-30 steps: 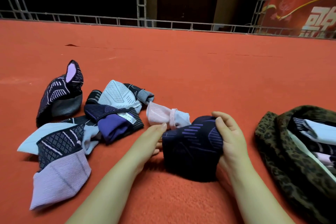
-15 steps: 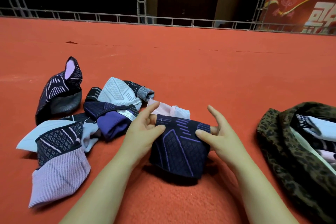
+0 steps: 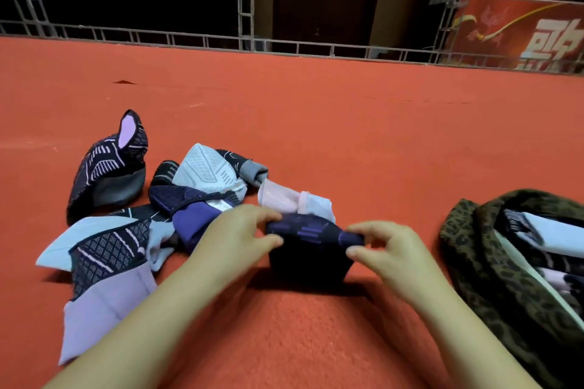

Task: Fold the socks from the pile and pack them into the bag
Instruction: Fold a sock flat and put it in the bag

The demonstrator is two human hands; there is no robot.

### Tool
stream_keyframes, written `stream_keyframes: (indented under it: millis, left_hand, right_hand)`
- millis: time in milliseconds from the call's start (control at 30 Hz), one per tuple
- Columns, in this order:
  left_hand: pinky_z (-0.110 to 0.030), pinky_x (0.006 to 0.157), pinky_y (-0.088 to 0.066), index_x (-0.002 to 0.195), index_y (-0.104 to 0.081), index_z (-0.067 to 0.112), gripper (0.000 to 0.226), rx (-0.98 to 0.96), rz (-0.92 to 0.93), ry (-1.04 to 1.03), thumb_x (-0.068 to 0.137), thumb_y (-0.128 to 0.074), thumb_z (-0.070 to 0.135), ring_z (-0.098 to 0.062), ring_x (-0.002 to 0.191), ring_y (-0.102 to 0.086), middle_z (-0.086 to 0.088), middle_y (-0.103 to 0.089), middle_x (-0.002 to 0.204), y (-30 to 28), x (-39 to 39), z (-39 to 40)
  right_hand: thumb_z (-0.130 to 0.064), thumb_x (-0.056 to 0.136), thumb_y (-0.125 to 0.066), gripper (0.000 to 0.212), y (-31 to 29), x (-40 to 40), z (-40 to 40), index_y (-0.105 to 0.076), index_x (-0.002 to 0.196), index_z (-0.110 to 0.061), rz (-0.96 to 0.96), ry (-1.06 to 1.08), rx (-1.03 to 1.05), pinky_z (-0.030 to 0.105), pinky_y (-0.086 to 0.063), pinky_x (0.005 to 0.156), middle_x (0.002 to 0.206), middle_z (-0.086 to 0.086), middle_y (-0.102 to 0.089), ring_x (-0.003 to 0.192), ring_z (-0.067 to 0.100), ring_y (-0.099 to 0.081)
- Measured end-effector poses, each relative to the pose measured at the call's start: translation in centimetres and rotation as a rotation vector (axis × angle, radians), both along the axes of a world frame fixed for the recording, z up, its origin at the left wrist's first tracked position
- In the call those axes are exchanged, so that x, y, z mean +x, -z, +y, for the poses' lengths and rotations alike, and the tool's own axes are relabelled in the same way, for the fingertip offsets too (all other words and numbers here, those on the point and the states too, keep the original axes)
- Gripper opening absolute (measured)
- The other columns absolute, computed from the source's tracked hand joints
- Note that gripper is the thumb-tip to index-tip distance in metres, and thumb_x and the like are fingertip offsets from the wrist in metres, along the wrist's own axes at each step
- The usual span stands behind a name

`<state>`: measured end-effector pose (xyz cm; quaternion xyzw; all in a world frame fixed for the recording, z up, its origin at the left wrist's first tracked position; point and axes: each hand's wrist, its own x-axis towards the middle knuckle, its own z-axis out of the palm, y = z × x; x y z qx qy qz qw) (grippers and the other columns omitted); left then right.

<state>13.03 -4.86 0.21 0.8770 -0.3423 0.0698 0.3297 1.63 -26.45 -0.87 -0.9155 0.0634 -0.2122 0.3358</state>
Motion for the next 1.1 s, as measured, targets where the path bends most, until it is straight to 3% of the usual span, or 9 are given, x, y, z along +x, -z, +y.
stream_keyframes:
  millis: [133, 233, 333, 467, 567, 667, 800, 900, 1100]
  left_hand:
    - [-0.032, 0.079, -0.042, 0.085, -0.071, 0.029, 0.035, 0.178, 0.017, 0.169, 0.066, -0.054, 0.053, -0.009, 0.083, -0.052, 0.012, -0.056, 0.082, 3.1, -2.9, 2.4]
    - [-0.032, 0.085, -0.04, 0.087, -0.061, 0.038, 0.037, 0.244, 0.033, 0.218, 0.061, -0.047, 0.06, -0.007, 0.092, -0.048, 0.02, -0.052, 0.091, 4.5, -4.2, 3.6]
    - [-0.035, 0.093, -0.036, 0.093, -0.043, 0.045, 0.039, 0.287, 0.049, 0.256, 0.059, -0.044, 0.064, -0.005, 0.103, -0.045, 0.022, -0.054, 0.105, 4.7, -5.1, 4.1]
    - [-0.025, 0.093, -0.032, 0.082, -0.039, 0.049, 0.026, 0.334, 0.096, 0.306, 0.063, -0.039, 0.067, -0.001, 0.099, -0.045, 0.019, -0.058, 0.101, 4.0, -6.5, 4.8]
    - [-0.016, 0.071, -0.036, 0.078, -0.044, 0.035, 0.021, 0.268, 0.205, 0.306, 0.077, -0.054, 0.054, -0.001, 0.08, -0.049, 0.014, -0.058, 0.077, 3.4, -7.4, 5.1]
    - [-0.023, 0.057, -0.039, 0.074, -0.047, 0.027, 0.021, 0.146, 0.424, 0.29, 0.083, -0.065, 0.032, -0.002, 0.054, -0.047, 0.014, -0.056, 0.059, 3.5, -7.5, 5.0]
    - [-0.034, 0.056, -0.04, 0.076, -0.052, 0.025, 0.025, 0.04, 0.638, 0.18, 0.069, -0.067, 0.045, -0.012, 0.053, -0.045, 0.007, -0.049, 0.054, 4.5, -6.2, 4.7]
    - [-0.026, 0.055, -0.038, 0.077, -0.054, 0.022, 0.018, 0.095, 0.528, 0.11, 0.082, -0.067, 0.033, -0.005, 0.051, -0.044, 0.01, -0.051, 0.057, 4.8, -5.1, 3.9]
    - [-0.03, 0.083, -0.047, 0.083, -0.055, 0.03, 0.023, 0.516, 0.308, 0.09, 0.081, -0.06, 0.052, -0.013, 0.089, -0.059, 0.01, -0.06, 0.09, 5.5, -3.4, 2.9]
  right_hand:
    - [-0.03, 0.069, -0.073, 0.014, 3.7, -4.0, 1.4, -0.065, 0.073, -0.041, 0.133, -0.114, -0.023, 0.018, -0.039, 0.079, 0.083, -0.019, -0.059, 0.087, 0.002, -0.052]
    - [-0.043, 0.065, -0.065, 0.015, 5.2, -5.9, 1.9, -0.063, 0.079, -0.047, 0.128, -0.156, -0.058, 0.008, -0.031, 0.087, 0.093, -0.025, -0.054, 0.1, -0.003, -0.046]
    - [-0.049, 0.065, -0.058, 0.025, 5.2, -7.0, 2.2, -0.062, 0.088, -0.041, 0.129, -0.2, -0.097, 0.012, -0.031, 0.092, 0.098, -0.026, -0.058, 0.107, -0.003, -0.046]
    - [-0.047, 0.065, -0.055, 0.025, 3.9, -8.3, 2.5, -0.058, 0.087, -0.037, 0.16, -0.242, -0.047, 0.022, -0.039, 0.09, 0.096, -0.02, -0.06, 0.099, 0.004, -0.052]
    - [-0.052, 0.067, -0.052, 0.025, 3.0, -9.1, 2.8, -0.055, 0.087, -0.038, 0.195, -0.227, 0.011, 0.026, -0.044, 0.08, 0.09, -0.017, -0.061, 0.086, 0.007, -0.056]
    - [-0.043, 0.07, -0.057, 0.013, 2.7, -8.8, 3.2, -0.054, 0.081, -0.037, 0.218, -0.206, 0.138, 0.033, -0.046, 0.072, 0.076, -0.011, -0.064, 0.069, 0.002, -0.055]
    - [-0.035, 0.071, -0.067, 0.018, 3.1, -7.0, 3.4, -0.054, 0.082, -0.034, 0.211, -0.085, 0.345, 0.046, -0.05, 0.06, 0.064, 0.003, -0.055, 0.057, 0.017, -0.051]
    - [-0.018, 0.081, -0.071, 0.023, 3.5, -5.2, 3.0, -0.052, 0.09, -0.027, 0.218, -0.012, 0.372, 0.037, -0.046, 0.052, 0.061, -0.003, -0.055, 0.049, 0.014, -0.051]
    - [-0.037, 0.079, -0.069, 0.015, 4.9, -2.9, 1.9, -0.06, 0.086, -0.026, 0.493, 0.036, -0.035, 0.03, -0.045, 0.07, 0.077, -0.009, -0.06, 0.071, 0.007, -0.055]
